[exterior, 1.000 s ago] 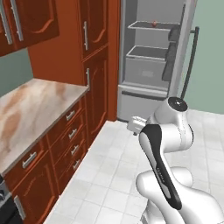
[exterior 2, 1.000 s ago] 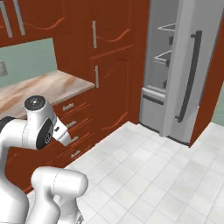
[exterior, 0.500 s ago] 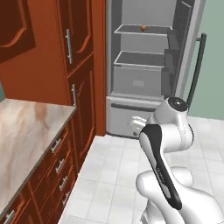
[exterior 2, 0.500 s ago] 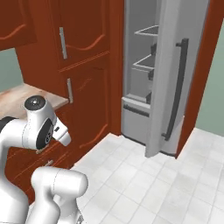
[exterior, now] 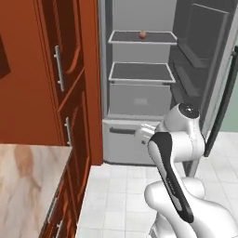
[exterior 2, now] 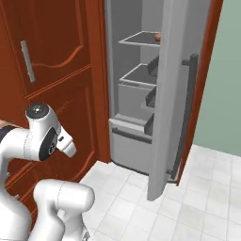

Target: Place the cold items (peach and lime) from the fridge in one tupperware on the dining counter. Place the warm items (kebab skewer and hot dog) in the stove area in another tupperware.

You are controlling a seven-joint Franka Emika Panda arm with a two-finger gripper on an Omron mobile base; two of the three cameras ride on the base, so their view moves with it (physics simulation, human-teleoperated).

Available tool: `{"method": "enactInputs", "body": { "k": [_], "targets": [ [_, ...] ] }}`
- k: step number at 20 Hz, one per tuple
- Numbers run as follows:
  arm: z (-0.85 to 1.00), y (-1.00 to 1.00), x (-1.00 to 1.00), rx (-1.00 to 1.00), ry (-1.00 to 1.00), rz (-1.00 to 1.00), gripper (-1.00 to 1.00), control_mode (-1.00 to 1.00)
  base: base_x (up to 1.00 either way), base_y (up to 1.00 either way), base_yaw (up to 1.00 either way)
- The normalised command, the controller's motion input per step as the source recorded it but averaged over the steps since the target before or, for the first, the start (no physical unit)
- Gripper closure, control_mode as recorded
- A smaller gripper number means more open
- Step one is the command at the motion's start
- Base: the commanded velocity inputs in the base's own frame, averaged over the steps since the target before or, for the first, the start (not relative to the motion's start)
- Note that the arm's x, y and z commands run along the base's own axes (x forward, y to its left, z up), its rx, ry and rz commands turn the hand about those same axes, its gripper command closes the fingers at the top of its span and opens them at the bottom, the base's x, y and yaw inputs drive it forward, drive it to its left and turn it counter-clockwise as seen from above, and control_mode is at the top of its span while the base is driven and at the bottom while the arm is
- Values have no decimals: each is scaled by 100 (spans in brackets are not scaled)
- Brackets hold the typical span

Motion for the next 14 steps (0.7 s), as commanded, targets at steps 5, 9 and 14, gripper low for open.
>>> {"method": "enactInputs", "body": {
  "k": [5, 9, 14],
  "targets": [
    [0, 0, 0, 0, 0, 0, -100, 100, 88, 33, -31],
    [0, 0, 0, 0, 0, 0, -100, 100, 86, 5, -22],
    [0, 0, 0, 0, 0, 0, -100, 100, 85, 9, -21]
  ]
}}
